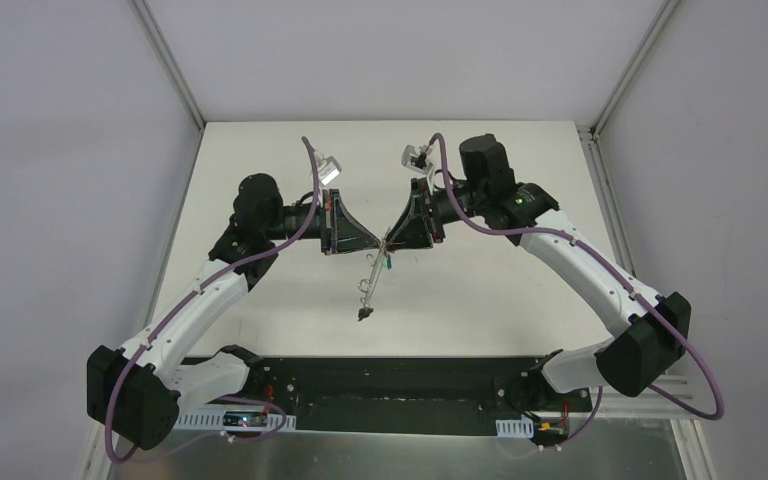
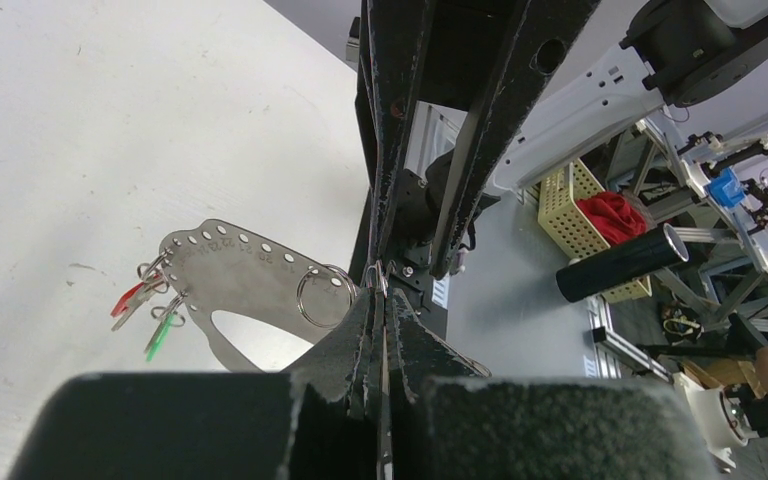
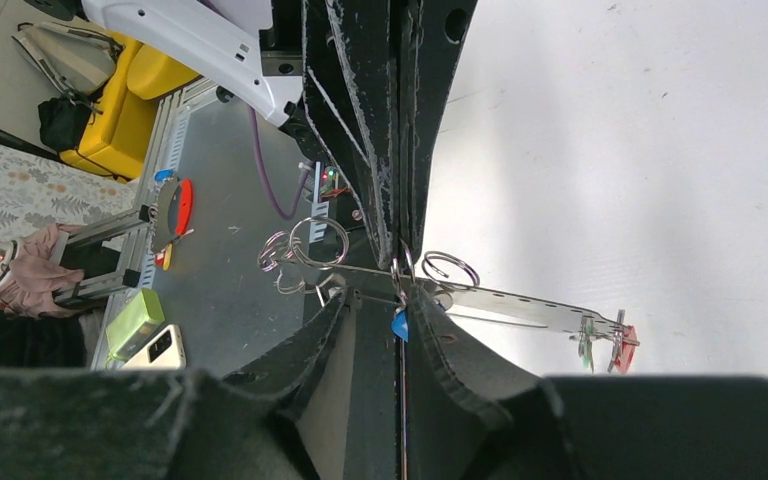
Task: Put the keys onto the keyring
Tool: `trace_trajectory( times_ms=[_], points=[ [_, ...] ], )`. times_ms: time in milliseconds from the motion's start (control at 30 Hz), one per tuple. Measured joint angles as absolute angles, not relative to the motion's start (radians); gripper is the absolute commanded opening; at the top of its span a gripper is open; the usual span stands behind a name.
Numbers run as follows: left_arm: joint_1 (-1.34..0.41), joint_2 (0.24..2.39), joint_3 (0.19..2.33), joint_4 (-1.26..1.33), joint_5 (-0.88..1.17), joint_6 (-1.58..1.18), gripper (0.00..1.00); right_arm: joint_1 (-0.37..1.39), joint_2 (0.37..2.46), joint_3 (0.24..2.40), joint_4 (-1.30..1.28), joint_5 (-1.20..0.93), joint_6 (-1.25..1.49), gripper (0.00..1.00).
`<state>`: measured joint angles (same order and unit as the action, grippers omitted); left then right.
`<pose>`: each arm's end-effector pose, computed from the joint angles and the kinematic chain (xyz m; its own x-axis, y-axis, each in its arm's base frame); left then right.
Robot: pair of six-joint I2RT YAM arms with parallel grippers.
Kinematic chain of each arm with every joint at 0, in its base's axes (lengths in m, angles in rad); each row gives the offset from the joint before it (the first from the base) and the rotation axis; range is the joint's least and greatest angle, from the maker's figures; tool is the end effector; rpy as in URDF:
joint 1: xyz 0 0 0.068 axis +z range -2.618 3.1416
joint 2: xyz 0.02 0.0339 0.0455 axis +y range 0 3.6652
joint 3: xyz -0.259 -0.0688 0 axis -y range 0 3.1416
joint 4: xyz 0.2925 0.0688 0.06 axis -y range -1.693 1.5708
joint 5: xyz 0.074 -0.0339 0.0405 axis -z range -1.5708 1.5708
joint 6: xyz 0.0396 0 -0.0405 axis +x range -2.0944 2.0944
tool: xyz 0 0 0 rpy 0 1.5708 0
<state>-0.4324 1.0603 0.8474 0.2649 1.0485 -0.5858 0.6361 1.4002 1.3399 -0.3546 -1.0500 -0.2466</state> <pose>0.2450 -0.1509 0.3412 -0.5107 -0.0681 -0.8570 0.8551 0.0632 -0.5146 0.2671 0.2399 0.3732 -0.0864 -0.2148 -0.9728 -0.9851 -0.1276 0.1157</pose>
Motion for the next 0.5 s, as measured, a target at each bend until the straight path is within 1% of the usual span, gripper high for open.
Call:
trace_trajectory(
  times_ms=[100,333,500],
  points=[
    [-0.432,1.06,0.838,0.274,1.048,-0.588,0.0,0.636,1.4,1.34,-0.355,-1.039,-0.249,0.3],
    [-0.432,1.06,0.834,0.281,1.051,-0.588,0.0,0.635,1.4,1.338,-0.355,-1.025,-0.266,0.3],
    [-0.432,1.06,0.834,0.281,1.052,-0.588,0.0,0.634,1.4,1.328,-0.356,-1.025,-0.278,0.28]
  ],
)
